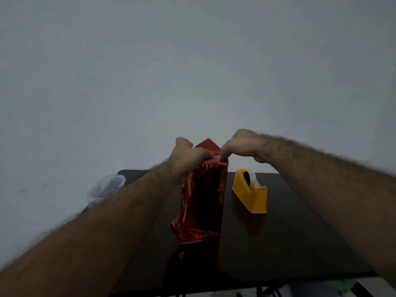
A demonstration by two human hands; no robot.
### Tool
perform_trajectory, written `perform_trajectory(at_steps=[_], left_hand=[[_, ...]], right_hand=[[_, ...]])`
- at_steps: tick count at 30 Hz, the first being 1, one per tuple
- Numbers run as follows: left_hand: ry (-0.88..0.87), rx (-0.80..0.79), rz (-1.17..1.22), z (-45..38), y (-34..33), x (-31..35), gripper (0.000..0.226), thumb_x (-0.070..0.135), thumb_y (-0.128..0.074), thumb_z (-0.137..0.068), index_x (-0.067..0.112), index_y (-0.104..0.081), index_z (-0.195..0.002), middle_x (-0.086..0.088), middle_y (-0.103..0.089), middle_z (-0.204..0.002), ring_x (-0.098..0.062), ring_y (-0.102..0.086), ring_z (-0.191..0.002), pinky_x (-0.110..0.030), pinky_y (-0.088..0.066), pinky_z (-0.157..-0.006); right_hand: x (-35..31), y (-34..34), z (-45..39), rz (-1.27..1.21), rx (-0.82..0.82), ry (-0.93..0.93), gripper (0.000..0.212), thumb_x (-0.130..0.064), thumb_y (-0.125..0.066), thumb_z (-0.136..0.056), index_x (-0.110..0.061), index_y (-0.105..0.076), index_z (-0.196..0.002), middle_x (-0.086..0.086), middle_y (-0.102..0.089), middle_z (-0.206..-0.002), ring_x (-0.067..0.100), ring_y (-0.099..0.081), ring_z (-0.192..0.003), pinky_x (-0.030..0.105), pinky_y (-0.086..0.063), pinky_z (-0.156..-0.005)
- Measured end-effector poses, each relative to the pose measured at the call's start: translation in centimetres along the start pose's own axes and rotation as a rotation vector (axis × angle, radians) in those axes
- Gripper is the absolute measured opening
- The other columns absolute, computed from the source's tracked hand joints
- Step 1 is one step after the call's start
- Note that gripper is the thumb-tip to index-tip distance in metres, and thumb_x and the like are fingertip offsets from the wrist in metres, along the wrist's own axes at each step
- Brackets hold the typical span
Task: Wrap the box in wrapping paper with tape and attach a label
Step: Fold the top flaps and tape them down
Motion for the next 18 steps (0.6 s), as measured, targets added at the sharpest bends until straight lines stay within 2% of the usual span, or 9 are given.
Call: perform_trajectory(at_steps=[3,5,7,9,12,14,16,17,18], left_hand=[[0.003,0.002,-0.006,0.0,0.1,0.0,0.071,0.03,-0.087,-0.069,0.019,-0.04,-0.121,-0.014,-0.062,-0.115,-0.03,-0.071,-0.101,-0.051,-0.064,-0.086],[0.004,0.001,-0.01,0.0,0.0,0.0,0.069,0.028,-0.087,-0.073,0.018,-0.04,-0.122,-0.015,-0.062,-0.114,-0.029,-0.071,-0.1,-0.049,-0.064,-0.085],[0.0,0.007,-0.017,0.1,0.0,0.0,0.066,0.026,-0.088,-0.077,0.017,-0.04,-0.123,-0.014,-0.062,-0.113,-0.028,-0.071,-0.099,-0.046,-0.064,-0.082],[0.001,0.013,-0.011,0.2,0.1,0.0,0.066,0.026,-0.088,-0.077,0.017,-0.041,-0.122,-0.014,-0.062,-0.113,-0.028,-0.071,-0.099,-0.046,-0.064,-0.082],[0.006,0.004,-0.007,0.3,0.2,0.0,0.066,0.027,-0.088,-0.078,0.017,-0.041,-0.123,-0.013,-0.061,-0.114,-0.028,-0.07,-0.1,-0.048,-0.064,-0.085],[0.009,0.0,-0.001,0.3,0.2,0.0,0.067,0.027,-0.088,-0.078,0.017,-0.04,-0.123,-0.013,-0.06,-0.114,-0.028,-0.071,-0.1,-0.048,-0.064,-0.085],[0.008,0.005,-0.002,0.3,0.2,0.0,0.068,0.029,-0.089,-0.075,0.018,-0.04,-0.122,-0.013,-0.061,-0.114,-0.029,-0.071,-0.1,-0.05,-0.064,-0.087],[0.01,0.007,-0.001,0.3,0.1,0.0,0.069,0.03,-0.089,-0.074,0.018,-0.04,-0.121,-0.014,-0.061,-0.114,-0.029,-0.071,-0.1,-0.05,-0.063,-0.087],[0.012,0.01,0.001,0.2,0.1,0.0,0.069,0.03,-0.089,-0.073,0.018,-0.04,-0.121,-0.014,-0.062,-0.114,-0.03,-0.071,-0.099,-0.05,-0.064,-0.086]], right_hand=[[0.0,0.0,0.0,-0.027,0.017,-0.032,0.05,-0.02,-0.087,-0.076,-0.005,-0.064,-0.118,0.009,-0.052,-0.129,0.025,-0.047,-0.112,0.035,-0.042,-0.077],[0.0,-0.1,0.2,-0.055,0.027,-0.049,0.045,-0.019,-0.086,-0.077,-0.005,-0.062,-0.113,0.008,-0.052,-0.122,0.026,-0.051,-0.115,0.034,-0.042,-0.074],[0.4,0.1,0.2,-0.07,0.054,-0.056,0.036,-0.018,-0.084,-0.08,-0.003,-0.063,-0.106,0.008,-0.057,-0.114,0.026,-0.055,-0.11,0.032,-0.044,-0.069],[1.2,0.2,0.1,-0.075,0.1,-0.069,0.034,-0.019,-0.081,-0.083,-0.001,-0.062,-0.105,0.007,-0.058,-0.106,0.026,-0.054,-0.104,0.034,-0.046,-0.074],[2.6,0.2,0.0,-0.1,0.129,-0.043,0.038,-0.018,-0.083,-0.085,0.001,-0.064,-0.111,0.011,-0.064,-0.116,0.029,-0.059,-0.111,0.04,-0.054,-0.087],[2.7,-0.2,0.6,-0.195,0.124,0.004,0.03,-0.029,-0.076,-0.096,-0.004,-0.067,-0.108,0.01,-0.067,-0.118,0.029,-0.06,-0.119,0.049,-0.053,-0.103],[2.4,-0.8,1.6,-0.274,0.061,0.024,0.051,-0.049,-0.063,-0.103,-0.005,-0.062,-0.129,0.01,-0.06,-0.141,0.031,-0.054,-0.132,0.056,-0.047,-0.109],[2.4,-1.2,2.0,-0.276,0.018,0.024,0.056,-0.056,-0.058,-0.103,-0.007,-0.06,-0.13,0.01,-0.059,-0.141,0.03,-0.055,-0.131,0.059,-0.046,-0.11],[2.4,-1.7,2.3,-0.26,-0.023,0.025,0.056,-0.06,-0.055,-0.103,-0.008,-0.06,-0.123,0.009,-0.062,-0.13,0.029,-0.057,-0.124,0.06,-0.045,-0.111]])
Point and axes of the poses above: each hand's wrist, its own z-axis away from the middle knuckle, its own y-axis out of the back of the hand, x = y × z, the point moved 2 cm from there along -z, towards the middle knuckle
